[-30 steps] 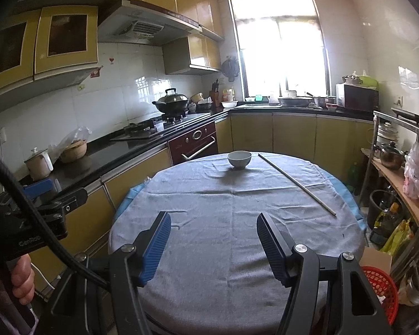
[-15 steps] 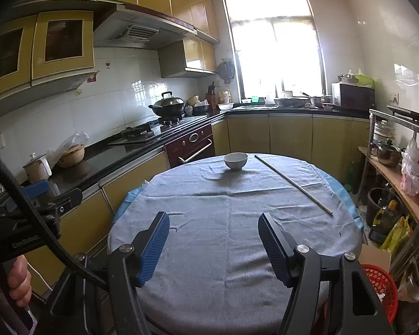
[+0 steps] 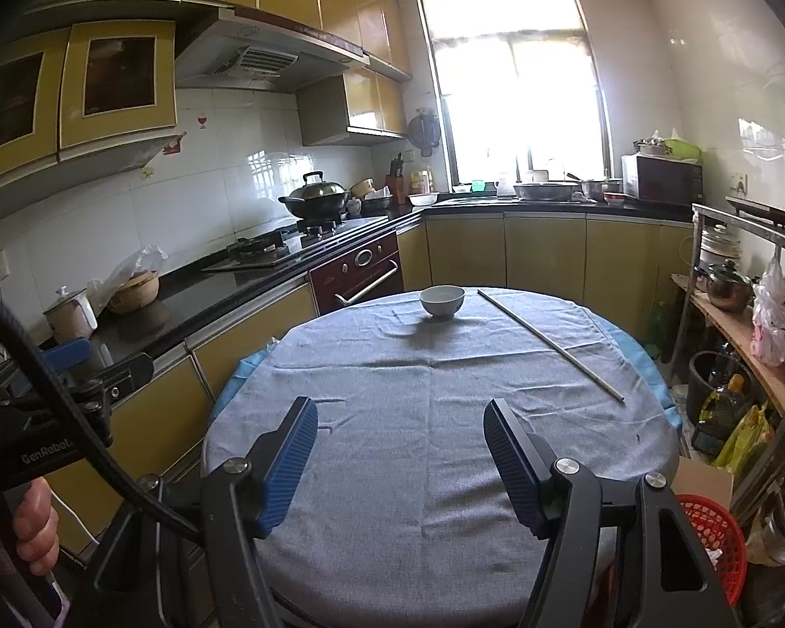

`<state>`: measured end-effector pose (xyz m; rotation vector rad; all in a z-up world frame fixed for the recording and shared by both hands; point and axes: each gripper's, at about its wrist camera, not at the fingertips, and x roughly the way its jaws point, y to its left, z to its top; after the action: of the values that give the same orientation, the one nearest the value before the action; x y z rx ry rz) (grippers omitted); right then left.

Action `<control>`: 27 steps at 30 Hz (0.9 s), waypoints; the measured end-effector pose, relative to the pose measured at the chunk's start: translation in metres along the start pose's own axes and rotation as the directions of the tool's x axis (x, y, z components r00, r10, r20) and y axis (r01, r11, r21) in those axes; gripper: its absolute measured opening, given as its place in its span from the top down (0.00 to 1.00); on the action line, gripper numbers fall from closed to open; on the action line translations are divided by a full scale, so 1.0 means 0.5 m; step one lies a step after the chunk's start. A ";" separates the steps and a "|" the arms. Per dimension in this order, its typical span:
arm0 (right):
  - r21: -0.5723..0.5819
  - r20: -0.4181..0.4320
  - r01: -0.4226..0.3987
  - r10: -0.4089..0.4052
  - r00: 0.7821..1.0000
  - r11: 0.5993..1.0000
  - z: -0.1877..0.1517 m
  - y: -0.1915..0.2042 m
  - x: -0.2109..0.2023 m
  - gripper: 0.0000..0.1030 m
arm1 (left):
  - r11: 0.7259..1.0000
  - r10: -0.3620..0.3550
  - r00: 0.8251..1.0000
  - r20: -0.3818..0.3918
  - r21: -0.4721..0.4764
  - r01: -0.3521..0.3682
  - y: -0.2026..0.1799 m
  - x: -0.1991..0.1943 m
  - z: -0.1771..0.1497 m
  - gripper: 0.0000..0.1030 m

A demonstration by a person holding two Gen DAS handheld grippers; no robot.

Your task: Collect trash

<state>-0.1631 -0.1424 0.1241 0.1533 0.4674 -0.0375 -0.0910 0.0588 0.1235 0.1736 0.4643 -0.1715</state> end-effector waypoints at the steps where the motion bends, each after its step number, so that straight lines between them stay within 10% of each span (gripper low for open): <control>1: -0.001 0.000 -0.001 0.001 1.000 1.000 0.000 0.000 0.000 0.32 | 1.000 0.000 1.000 0.000 0.000 0.000 0.000 0.000 0.000 0.16; 27: -0.006 0.004 0.002 -0.002 1.000 1.000 0.000 0.001 0.001 0.32 | 1.000 -0.016 1.000 -0.010 0.008 0.016 -0.015 0.009 -0.003 0.16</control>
<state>-0.1623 -0.1421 0.1240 0.1467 0.4641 -0.0387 -0.0893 0.0513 0.1192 0.1784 0.4746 -0.1879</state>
